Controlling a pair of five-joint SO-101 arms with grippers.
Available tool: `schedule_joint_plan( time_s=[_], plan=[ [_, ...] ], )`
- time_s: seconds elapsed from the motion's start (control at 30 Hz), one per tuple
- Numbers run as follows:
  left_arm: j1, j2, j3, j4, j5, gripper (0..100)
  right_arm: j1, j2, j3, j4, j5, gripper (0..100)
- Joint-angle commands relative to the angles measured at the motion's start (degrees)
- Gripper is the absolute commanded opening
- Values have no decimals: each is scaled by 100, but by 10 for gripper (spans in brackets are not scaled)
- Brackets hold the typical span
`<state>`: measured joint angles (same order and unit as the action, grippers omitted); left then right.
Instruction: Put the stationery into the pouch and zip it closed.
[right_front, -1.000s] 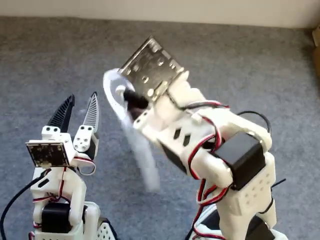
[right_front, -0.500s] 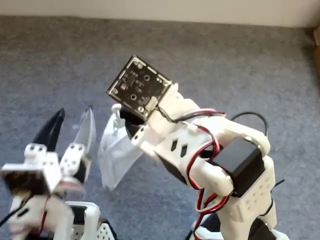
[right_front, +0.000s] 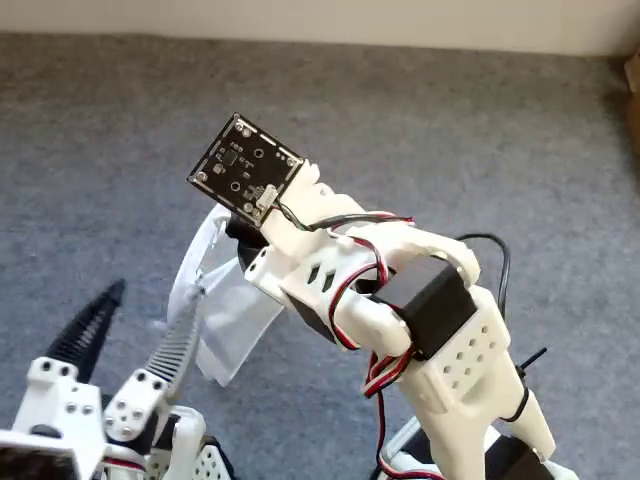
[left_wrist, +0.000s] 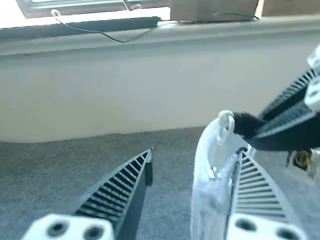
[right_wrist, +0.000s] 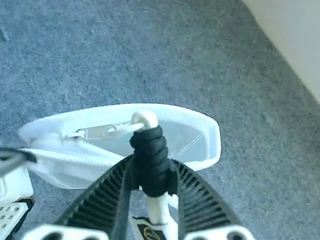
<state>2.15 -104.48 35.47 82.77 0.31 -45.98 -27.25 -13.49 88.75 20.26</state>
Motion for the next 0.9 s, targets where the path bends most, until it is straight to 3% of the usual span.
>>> schedule_joint_plan(
  time_s=[0.0, 0.27, 0.47, 0.77, 0.87],
  plan=[
    [611, 22, -180, 545, -308, 254, -40, -119, 4, -145, 35, 5],
    [347, 40, 259, 651, -316, 254, -40, -163, 13, -84, 35, 5],
    [374, 22, 989, 202, -659, 246, -40, -171, 13, 136, 35, 5],
    [382, 4, 699, 97, -668, 13, 163, -110, 13, 84, 35, 5],
    [382, 4, 655, 105, -668, 7, 585, -145, 48, -435, 26, 5]
  ],
)
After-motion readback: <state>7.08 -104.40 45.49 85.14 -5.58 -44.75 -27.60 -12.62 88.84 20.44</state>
